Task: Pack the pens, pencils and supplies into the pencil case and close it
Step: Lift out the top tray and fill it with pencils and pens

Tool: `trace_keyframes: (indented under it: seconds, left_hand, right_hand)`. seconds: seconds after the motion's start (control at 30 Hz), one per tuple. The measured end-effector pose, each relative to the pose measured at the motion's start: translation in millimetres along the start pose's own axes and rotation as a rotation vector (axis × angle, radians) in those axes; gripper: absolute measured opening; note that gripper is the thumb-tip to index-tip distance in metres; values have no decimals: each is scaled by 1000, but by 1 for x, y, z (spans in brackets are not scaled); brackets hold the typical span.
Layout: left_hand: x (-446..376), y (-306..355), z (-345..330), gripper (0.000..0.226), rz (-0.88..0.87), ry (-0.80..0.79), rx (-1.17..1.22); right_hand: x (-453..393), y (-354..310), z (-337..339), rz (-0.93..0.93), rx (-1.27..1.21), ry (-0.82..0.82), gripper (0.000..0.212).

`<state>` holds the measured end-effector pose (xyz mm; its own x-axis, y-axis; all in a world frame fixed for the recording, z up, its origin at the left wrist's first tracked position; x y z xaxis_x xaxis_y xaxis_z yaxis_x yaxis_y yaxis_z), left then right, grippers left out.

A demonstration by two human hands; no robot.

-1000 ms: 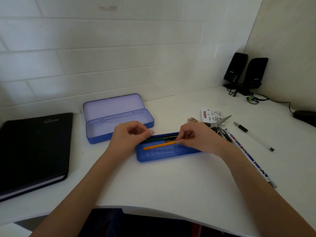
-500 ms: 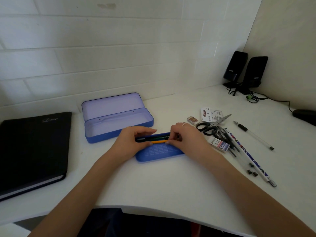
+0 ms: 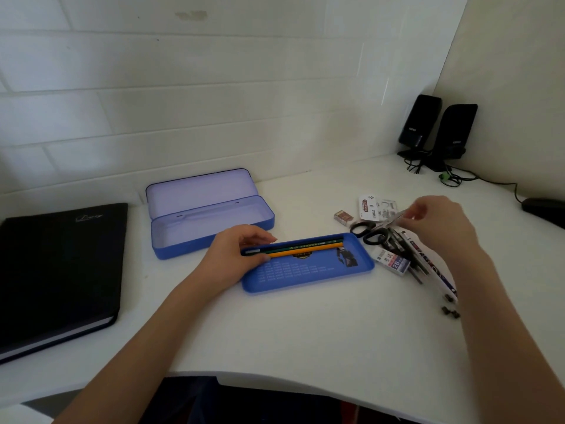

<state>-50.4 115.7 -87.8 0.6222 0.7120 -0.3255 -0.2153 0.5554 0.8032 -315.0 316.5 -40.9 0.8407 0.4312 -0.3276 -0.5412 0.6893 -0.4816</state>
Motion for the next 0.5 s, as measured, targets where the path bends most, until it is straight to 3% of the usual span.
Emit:
trace_keyframes:
  seconds: [0.13,0.23,0.4,0.5]
  left_hand:
    - [1,-1,1,30,0,10,-3]
    - [0,-1,0,29,-2,12,-17]
    - [0,-1,0,28,0,9,-12]
    - [0,-1,0,29,8,4,7]
  right_hand:
    - [-4,27,-2,-176,72,-60,13]
    - [-6,38,-12,-262,122,-161,28]
    - [-5,44,-19,-255,212,-228,17]
    - [-4,41,-20,-228,255,-223,26]
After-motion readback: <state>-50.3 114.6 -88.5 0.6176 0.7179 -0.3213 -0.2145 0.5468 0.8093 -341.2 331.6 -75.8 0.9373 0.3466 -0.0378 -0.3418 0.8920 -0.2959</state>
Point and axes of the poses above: each hand's wrist, its own x-axis away from the middle knuckle, its own z-axis out of the back of the hand, y = z × x, the point moved 6 cm from there along -x, towards the middle knuckle, and after that the axes turned 10 degrees about y, right-handed, at the moved point
